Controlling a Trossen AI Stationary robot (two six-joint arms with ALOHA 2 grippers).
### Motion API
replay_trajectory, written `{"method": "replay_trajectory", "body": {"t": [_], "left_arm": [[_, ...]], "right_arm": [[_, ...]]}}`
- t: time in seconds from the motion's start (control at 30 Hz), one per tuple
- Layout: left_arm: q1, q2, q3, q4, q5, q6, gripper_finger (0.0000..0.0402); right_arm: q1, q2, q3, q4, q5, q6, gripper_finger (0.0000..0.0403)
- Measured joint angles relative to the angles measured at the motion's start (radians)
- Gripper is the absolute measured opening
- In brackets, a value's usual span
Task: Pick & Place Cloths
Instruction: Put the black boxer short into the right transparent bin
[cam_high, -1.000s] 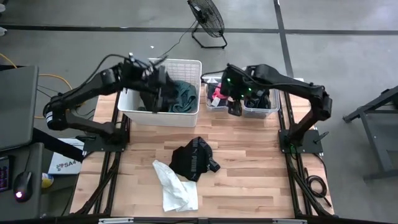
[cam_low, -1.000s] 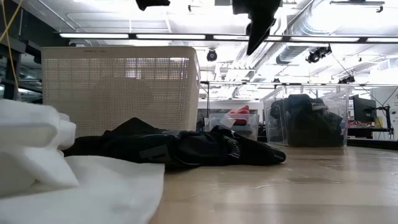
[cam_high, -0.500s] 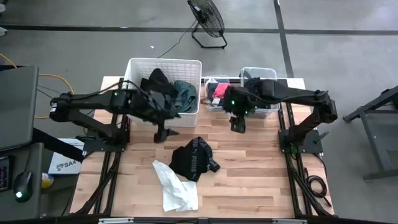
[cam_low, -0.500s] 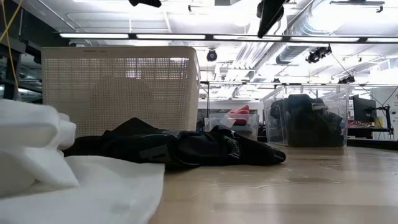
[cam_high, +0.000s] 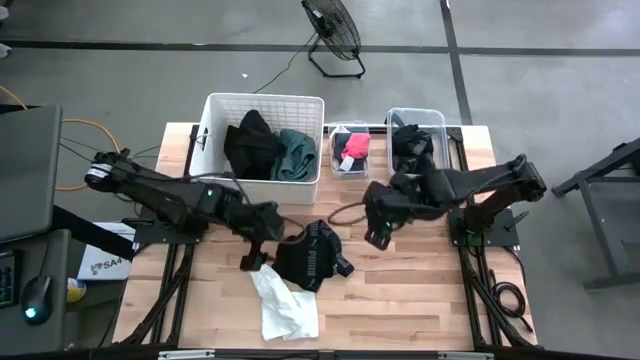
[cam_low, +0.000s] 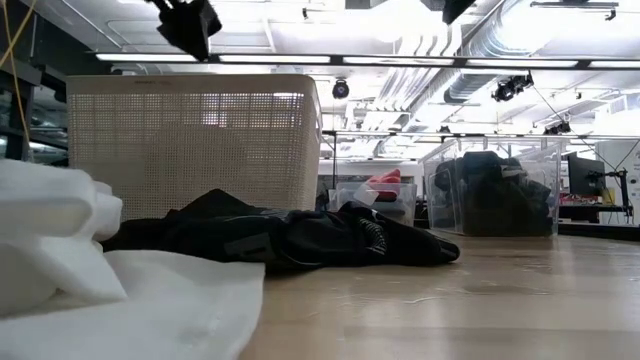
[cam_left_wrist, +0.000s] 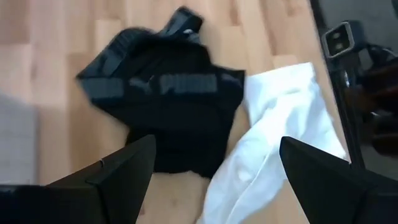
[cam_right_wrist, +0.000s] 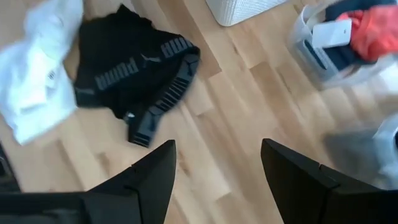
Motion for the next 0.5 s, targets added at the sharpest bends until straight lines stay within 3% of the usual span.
{"method": "replay_trajectory", "body": {"t": [0.1,0.27,0.5], "left_arm": [[-0.049,0.001,-0.052,0.101,-0.013,0.01,0.0337],[-0.105,0.053,-0.119,0.232,-0.134,0.072,0.0337],[-0.102,0.191,-0.12,0.278,-0.236,0.069,0.0337]], "right_arm": [[0.072,0.0,0.0,0.002,0.052,0.147,0.0227],[0.186,0.002,-0.004,0.035,0.145,0.259,0.0227],[0.29,0.004,-0.01,0.138,0.156,0.429,0.0226]]}}
